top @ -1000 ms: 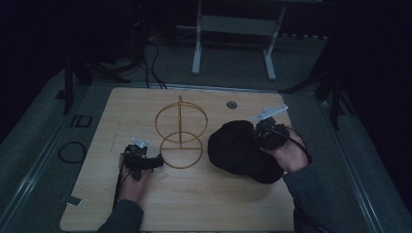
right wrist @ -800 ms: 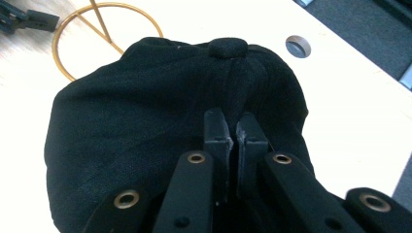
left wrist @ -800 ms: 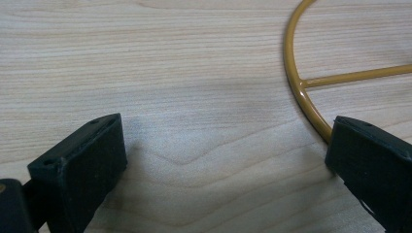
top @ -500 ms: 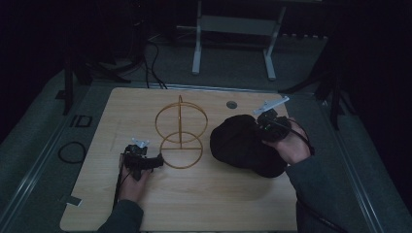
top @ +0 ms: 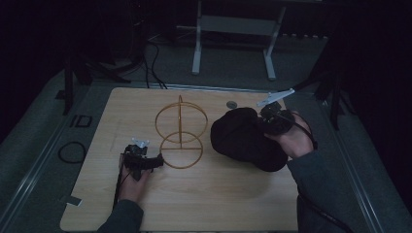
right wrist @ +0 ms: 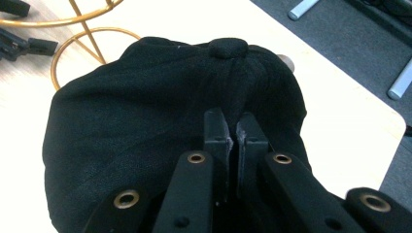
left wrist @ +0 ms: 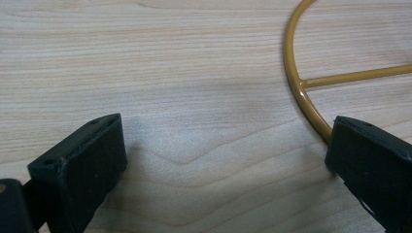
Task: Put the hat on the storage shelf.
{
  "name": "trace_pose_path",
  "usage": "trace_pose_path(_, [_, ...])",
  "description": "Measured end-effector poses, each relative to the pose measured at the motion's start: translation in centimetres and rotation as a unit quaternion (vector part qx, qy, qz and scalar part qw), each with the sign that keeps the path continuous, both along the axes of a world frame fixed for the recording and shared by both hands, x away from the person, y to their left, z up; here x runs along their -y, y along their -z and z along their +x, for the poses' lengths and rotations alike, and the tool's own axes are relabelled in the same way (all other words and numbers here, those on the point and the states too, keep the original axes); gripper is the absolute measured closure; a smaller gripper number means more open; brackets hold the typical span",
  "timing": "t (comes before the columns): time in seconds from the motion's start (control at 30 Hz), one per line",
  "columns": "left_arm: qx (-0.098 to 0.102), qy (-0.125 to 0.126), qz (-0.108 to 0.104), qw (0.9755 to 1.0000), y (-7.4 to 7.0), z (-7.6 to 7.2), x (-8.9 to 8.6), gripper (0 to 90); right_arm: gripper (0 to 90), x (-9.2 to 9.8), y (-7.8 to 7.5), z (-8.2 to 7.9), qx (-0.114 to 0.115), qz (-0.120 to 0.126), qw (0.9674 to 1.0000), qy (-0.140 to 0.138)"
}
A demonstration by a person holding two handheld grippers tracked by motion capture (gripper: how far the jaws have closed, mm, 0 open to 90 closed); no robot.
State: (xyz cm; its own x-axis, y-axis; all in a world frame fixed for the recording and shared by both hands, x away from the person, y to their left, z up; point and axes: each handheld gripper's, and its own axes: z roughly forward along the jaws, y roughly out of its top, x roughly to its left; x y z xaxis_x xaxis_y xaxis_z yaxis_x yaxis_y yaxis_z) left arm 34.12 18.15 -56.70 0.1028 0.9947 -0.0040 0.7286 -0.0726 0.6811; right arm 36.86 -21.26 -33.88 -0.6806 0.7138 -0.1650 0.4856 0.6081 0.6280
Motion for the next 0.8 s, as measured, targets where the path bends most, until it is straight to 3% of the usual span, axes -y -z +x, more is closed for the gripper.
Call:
trace_pose_path(0.27, [0.0, 0.0, 0.0, 1.0, 0.0, 0.0, 0.0, 0.7, 86.1, 0.1, -0.7, 0.6, 0.003, -0.003, 1.0, 0.002])
trace_pose_path(0.8, [0.0, 0.0, 0.0, 1.0, 0.0, 0.0, 0.0, 0.7, 86.2, 0.4, -1.8, 1.2, 0.004, 0.019, 0.9998, 0.001])
